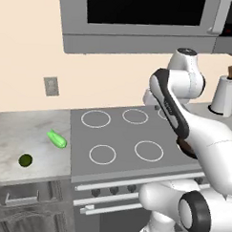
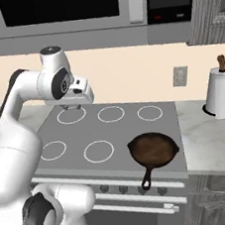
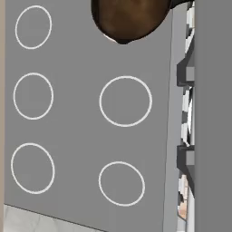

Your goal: Put the corn and lime in the pan. Then turn on the front right burner and set the heat to medium.

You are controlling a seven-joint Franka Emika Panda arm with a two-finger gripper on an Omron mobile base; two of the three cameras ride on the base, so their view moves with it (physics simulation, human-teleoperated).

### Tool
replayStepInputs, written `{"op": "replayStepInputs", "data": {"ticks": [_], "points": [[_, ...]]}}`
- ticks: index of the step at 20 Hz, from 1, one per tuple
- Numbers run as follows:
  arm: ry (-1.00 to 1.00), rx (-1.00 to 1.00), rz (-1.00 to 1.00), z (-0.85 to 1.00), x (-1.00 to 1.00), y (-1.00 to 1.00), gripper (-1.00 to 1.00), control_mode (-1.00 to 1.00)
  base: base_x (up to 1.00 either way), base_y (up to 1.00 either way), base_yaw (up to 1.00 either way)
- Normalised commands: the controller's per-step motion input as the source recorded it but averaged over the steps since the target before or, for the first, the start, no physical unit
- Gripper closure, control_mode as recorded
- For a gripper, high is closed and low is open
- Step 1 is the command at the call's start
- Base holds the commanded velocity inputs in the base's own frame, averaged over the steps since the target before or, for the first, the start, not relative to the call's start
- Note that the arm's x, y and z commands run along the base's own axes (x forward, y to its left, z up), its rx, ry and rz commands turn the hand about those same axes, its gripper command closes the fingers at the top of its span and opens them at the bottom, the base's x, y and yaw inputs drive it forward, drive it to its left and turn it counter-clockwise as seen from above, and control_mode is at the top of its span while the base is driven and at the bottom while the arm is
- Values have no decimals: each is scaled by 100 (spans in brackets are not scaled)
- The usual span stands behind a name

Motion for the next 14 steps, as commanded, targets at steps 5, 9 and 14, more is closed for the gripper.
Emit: {"op": "replayStepInputs", "data": {"ticks": [5,9,14], "points": [[-8,0,4,0,-15,16,-100,-100,0,0,0],[-11,0,11,0,-30,59,-100,-100,0,0,0],[-2,-1,9,-6,-8,97,-100,-100,0,0,0]]}}
